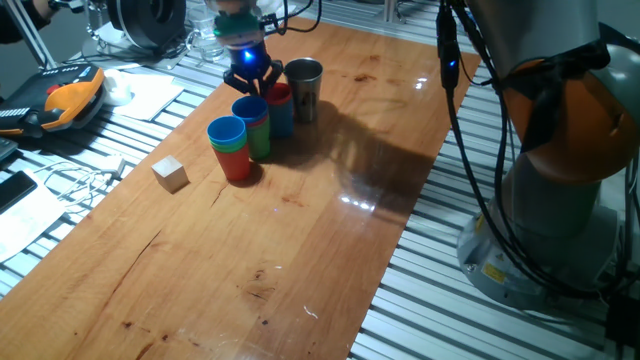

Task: Stack the cups

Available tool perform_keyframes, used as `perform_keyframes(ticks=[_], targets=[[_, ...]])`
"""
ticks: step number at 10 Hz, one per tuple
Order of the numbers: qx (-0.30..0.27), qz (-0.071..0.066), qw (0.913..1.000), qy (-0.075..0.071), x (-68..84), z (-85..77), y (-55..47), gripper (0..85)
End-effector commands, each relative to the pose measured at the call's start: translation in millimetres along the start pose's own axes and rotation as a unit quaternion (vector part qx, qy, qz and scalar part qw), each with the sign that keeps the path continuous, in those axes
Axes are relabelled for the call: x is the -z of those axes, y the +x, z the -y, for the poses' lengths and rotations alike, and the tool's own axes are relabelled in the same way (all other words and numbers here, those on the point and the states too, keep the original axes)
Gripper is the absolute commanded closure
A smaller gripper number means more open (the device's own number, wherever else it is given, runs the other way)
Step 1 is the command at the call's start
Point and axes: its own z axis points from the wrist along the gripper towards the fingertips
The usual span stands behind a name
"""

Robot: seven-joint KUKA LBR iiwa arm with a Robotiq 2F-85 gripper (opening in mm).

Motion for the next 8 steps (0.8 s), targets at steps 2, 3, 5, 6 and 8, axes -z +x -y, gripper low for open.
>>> perform_keyframes(ticks=[2, 3, 5, 6, 8], targets=[[-0.003, -0.002, 1.0, 0.004, 16.6, -10.0, 2.7, 85.0], [-0.006, -0.01, 0.9999, 0.007, 29.1, -16.0, 4.0, 85.0], [-0.007, -0.024, 0.9996, 0.012, 52.1, -26.2, 0.9, 85.0], [0.005, -0.024, 0.9996, 0.01, 54.2, -25.0, -3.5, 85.0], [0.019, -0.014, 0.9996, 0.013, 57.1, -26.6, -6.4, 85.0]])
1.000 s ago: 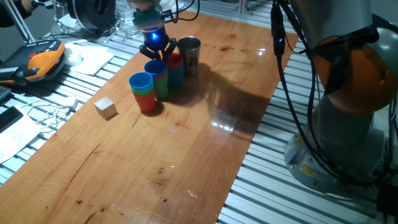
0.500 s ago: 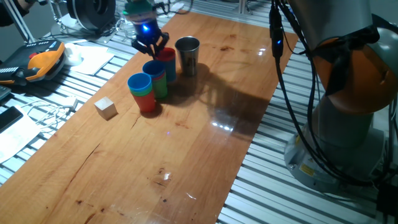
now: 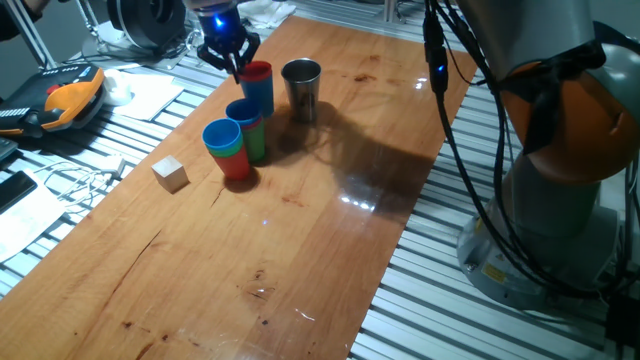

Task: Stack the cups

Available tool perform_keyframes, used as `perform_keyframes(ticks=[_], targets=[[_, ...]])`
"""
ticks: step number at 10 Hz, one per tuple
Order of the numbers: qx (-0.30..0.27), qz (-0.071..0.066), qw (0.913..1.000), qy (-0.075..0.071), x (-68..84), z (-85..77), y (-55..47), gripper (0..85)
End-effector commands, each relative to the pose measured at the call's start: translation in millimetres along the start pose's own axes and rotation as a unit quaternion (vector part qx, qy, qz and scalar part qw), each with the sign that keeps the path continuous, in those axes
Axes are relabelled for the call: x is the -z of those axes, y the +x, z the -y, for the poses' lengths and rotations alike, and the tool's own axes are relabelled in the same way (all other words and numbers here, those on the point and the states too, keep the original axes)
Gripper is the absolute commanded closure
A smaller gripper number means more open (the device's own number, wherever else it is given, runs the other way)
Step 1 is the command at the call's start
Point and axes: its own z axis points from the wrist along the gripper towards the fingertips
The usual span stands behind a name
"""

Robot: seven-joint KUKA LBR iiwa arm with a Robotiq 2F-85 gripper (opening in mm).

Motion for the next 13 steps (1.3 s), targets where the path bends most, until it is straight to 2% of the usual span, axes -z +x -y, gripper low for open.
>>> perform_keyframes(ticks=[1, 4, 6, 8, 10, 11, 12, 13], targets=[[0.0, -0.001, 1.0, 0.001, 6.6, -1.1, 0.1, 85.0], [0.024, -0.027, 0.9993, 0.01, 43.7, -1.5, 0.6, 85.0], [0.033, -0.03, 0.9989, 0.015, 57.2, 0.1, 5.6, 85.0], [0.036, -0.038, 0.9985, 0.015, 66.8, 3.7, 12.4, 85.0], [0.039, -0.042, 0.9982, 0.017, 70.2, 5.2, 15.4, 85.0], [0.046, -0.041, 0.9979, 0.021, 70.2, 6.0, 15.1, 85.0], [0.063, -0.032, 0.997, 0.031, 70.3, 6.8, 15.3, 85.0], [0.064, -0.036, 0.997, 0.025, 71.1, 5.8, 17.3, 85.0]])
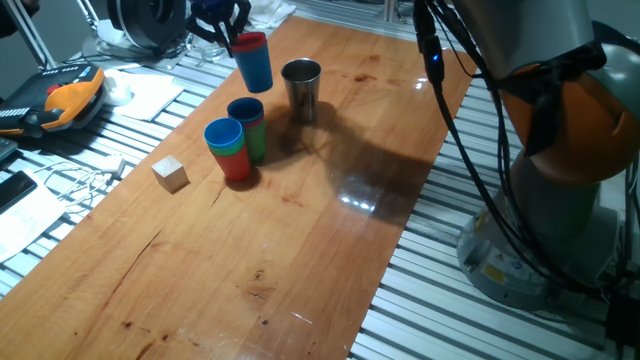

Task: Stack the cups

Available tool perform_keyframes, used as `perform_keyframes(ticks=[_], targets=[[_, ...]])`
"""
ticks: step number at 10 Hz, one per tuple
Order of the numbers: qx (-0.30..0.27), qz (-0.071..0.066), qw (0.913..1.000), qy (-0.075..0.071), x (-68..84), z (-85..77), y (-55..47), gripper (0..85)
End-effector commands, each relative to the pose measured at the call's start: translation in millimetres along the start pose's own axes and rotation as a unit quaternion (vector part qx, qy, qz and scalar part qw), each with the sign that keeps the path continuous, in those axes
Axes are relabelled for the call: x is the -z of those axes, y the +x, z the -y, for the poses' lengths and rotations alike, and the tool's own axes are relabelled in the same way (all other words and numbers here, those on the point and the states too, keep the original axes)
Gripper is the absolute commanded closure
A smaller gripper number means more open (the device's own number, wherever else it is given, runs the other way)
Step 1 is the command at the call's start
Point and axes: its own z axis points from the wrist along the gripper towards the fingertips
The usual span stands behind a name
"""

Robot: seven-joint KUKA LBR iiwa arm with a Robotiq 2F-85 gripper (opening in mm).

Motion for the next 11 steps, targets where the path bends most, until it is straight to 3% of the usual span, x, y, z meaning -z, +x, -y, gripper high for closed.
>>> perform_keyframes(ticks=[1, 5, 6, 9, 11], targets=[[0.001, -0.002, 1.0, -0.004, 1.1, -0.7, 2.4, 85.0], [-0.013, -0.012, 0.9992, -0.037, 4.1, -14.5, 16.8, 85.0], [-0.021, -0.002, 0.9992, -0.035, 0.2, -21.5, 21.9, 85.0], [-0.019, -0.001, 0.9991, -0.038, -1.1, -21.3, 19.9, 85.0], [-0.027, -0.004, 0.9984, -0.05, -4.5, -25.8, 21.5, 85.0]])
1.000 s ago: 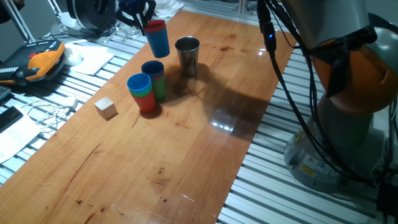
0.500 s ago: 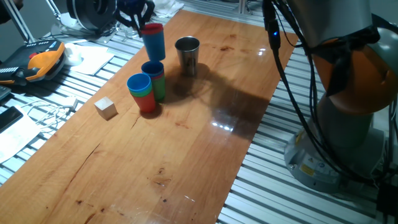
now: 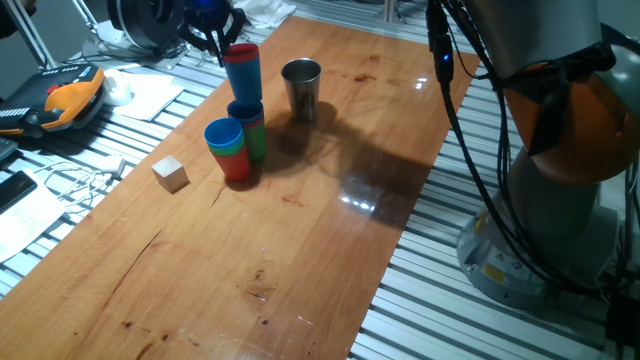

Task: Stack the cups

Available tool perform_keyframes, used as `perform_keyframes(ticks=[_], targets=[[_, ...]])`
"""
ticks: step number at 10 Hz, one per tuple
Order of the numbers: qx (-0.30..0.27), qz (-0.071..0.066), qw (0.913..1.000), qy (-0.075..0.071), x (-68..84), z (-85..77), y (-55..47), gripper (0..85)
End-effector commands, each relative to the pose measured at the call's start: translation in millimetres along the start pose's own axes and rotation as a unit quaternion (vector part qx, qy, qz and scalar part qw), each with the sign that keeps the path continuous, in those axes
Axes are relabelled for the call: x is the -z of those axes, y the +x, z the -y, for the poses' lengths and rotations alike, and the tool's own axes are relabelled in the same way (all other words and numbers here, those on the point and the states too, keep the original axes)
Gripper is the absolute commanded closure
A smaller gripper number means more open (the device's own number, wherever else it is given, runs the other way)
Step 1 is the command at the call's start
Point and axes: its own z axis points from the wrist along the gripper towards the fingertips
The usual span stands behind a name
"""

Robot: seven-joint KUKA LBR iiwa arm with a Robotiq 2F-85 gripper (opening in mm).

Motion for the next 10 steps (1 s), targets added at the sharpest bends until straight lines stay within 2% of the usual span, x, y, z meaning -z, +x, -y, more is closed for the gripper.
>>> perform_keyframes(ticks=[1, 5, 7, 10], targets=[[-0.002, 0.004, 1.0, 0.0, -3.4, -3.0, 1.3, 85.0], [0.001, 0.018, 0.9998, -0.01, -24.2, -3.2, -3.6, 85.0], [-0.012, 0.02, 0.9996, -0.016, -31.0, -8.4, 1.2, 85.0], [-0.033, 0.036, 0.9986, -0.021, -45.8, -14.0, 7.9, 85.0]])
